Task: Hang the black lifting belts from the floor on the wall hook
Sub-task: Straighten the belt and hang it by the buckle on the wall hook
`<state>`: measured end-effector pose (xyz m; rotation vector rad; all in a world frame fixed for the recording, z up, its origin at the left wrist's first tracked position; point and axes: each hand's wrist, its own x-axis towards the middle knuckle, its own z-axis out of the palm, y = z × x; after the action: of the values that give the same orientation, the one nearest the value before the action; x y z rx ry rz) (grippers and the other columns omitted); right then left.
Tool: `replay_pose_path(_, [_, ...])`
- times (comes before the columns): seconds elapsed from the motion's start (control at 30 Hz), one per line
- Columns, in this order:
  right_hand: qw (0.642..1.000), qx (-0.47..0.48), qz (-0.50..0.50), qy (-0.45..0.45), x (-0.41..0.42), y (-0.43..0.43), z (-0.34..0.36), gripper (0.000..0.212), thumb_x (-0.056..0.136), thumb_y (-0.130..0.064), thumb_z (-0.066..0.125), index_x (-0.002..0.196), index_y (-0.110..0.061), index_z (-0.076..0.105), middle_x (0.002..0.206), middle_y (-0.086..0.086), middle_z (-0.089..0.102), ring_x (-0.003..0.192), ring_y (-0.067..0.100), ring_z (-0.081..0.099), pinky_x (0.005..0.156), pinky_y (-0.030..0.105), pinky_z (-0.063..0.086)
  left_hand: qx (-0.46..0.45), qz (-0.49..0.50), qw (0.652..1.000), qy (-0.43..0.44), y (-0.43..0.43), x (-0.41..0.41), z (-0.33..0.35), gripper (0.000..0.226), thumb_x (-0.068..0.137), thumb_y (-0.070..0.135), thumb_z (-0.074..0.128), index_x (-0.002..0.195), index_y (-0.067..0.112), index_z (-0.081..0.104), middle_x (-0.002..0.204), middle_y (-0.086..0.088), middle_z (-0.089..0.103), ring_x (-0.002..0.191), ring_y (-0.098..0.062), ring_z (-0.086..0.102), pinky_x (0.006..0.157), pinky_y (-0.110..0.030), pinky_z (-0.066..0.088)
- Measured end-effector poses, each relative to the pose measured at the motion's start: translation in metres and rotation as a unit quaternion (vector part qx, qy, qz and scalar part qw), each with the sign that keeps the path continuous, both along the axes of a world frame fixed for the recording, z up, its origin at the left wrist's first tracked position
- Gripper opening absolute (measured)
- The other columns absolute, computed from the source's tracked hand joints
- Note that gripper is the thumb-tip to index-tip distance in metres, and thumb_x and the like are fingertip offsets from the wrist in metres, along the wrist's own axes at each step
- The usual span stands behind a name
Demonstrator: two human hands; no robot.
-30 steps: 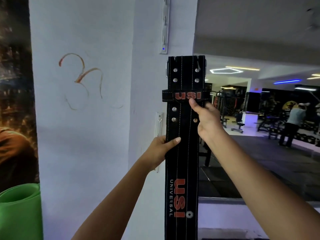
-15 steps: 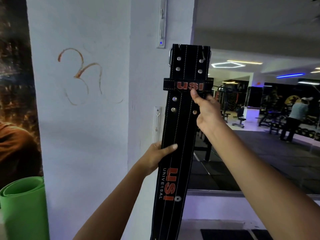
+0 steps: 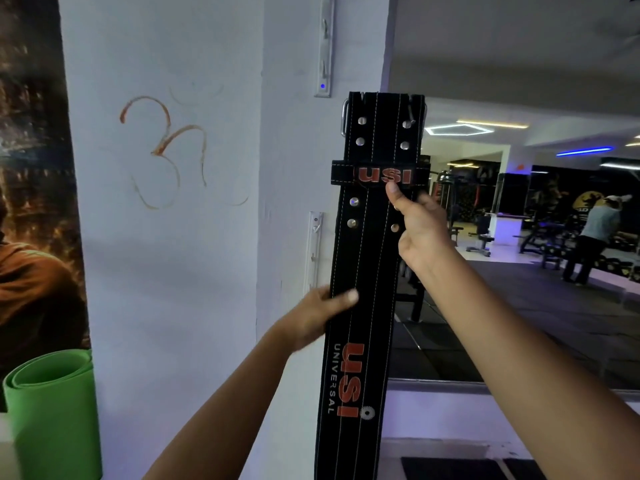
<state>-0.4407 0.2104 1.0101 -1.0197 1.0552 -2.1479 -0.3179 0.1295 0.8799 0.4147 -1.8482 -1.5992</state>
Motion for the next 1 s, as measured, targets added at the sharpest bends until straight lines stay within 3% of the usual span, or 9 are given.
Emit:
replay_pose_path(0.13, [1.0,0.008,0.016,0.011,0.0,0.0,-0.009,0.016,0.078,-0.017,0.071,0.091,-0.016,0.063,0.105,0.011,0.068,0.11,0.033,0.062,0.098,0.053,0.046,-0.048,0.028,0.988,0.141,0.006,-0.008,0.092,0.057,0.086,0.051,0.05,0.126,0.011,0.057,0.122,-0.011,0.066,0.112,-0.023,0.064,0.097,-0.037,0.051])
replay_pose_path(0.23, [0.999,0.002,-0.003,0.051,-0.003,-0.002,-0.014,0.01,0.076,-0.022,0.073,0.081,-0.018,0.065,0.098,0.009,0.071,0.103,0.033,0.066,0.089,0.05,0.052,-0.073,0.1,0.979,0.163,0.007,-0.017,0.118,0.04,0.089,0.04,0.057,0.114,0.01,0.064,0.113,-0.014,0.07,0.106,-0.027,0.067,0.098,-0.046,0.05])
replay_pose_path(0.37, [0.987,-0.004,-0.041,0.154,-0.018,-0.003,-0.025,0.026,0.076,-0.033,0.072,0.095,-0.02,0.062,0.105,0.002,0.069,0.102,0.022,0.066,0.093,0.044,0.052,-0.088,0.12,0.966,0.213,0.005,-0.025,0.118,0.031,0.086,0.029,0.065,0.108,0.009,0.066,0.109,-0.015,0.071,0.103,-0.029,0.068,0.095,-0.047,0.051])
replay_pose_path(0.5, [0.961,0.137,0.039,0.237,-0.027,0.004,-0.09,0.061,0.065,-0.038,0.079,0.118,-0.021,0.055,0.122,-0.004,0.062,0.108,0.01,0.059,0.097,0.031,0.046,-0.093,0.132,0.963,0.216,0.01,-0.023,0.122,0.015,0.087,0.025,0.064,0.098,0.015,0.066,0.097,-0.005,0.072,0.095,-0.021,0.07,0.088,-0.038,0.056])
replay_pose_path(0.57, [0.945,0.184,0.121,0.242,-0.022,0.016,-0.128,0.031,0.075,-0.021,0.073,0.103,-0.024,0.059,0.107,-0.006,0.066,0.103,0.01,0.061,0.082,0.017,0.049,-0.096,0.14,0.963,0.209,0.011,-0.021,0.125,0.012,0.087,0.026,0.064,0.096,0.018,0.065,0.096,-0.003,0.072,0.094,-0.02,0.07,0.085,-0.035,0.056])
replay_pose_path(0.67, [0.958,0.137,0.153,0.202,-0.022,0.016,-0.138,0.016,0.082,-0.013,0.063,0.096,-0.022,0.061,0.098,-0.008,0.068,0.103,0.008,0.062,0.065,0.009,0.05,-0.095,0.144,0.963,0.207,0.012,-0.019,0.126,0.018,0.087,0.026,0.064,0.101,0.015,0.064,0.1,-0.005,0.071,0.097,-0.021,0.069,0.085,-0.035,0.056])
replay_pose_path(0.73, [0.976,0.083,0.137,0.147,-0.024,0.009,-0.115,0.015,0.086,-0.011,0.059,0.098,-0.018,0.063,0.097,-0.007,0.069,0.098,0.009,0.063,0.073,0.013,0.05,-0.095,0.144,0.963,0.207,0.014,-0.021,0.123,0.024,0.087,0.025,0.063,0.106,0.01,0.064,0.104,-0.01,0.071,0.099,-0.024,0.069,0.087,-0.036,0.056])
replay_pose_path(0.87, [0.985,0.047,0.134,0.101,-0.026,0.002,-0.1,0.035,0.077,-0.019,0.066,0.111,-0.015,0.062,0.114,0.003,0.068,0.117,0.023,0.057,0.101,0.039,0.044,-0.094,0.147,0.962,0.208,0.014,-0.019,0.118,0.03,0.087,0.025,0.063,0.11,0.006,0.063,0.106,-0.011,0.07,0.099,-0.023,0.069,0.086,-0.034,0.056])
replay_pose_path(1.0, [0.963,0.15,0.196,0.108,-0.018,0.012,-0.158,0.033,0.074,-0.01,0.068,0.103,-0.023,0.059,0.109,-0.001,0.067,0.113,0.019,0.059,0.093,0.027,0.048,-0.072,0.156,0.962,0.211,0.01,-0.012,0.115,0.023,0.086,0.026,0.064,0.105,0.013,0.064,0.1,-0.006,0.071,0.098,-0.023,0.068,0.088,-0.038,0.055])
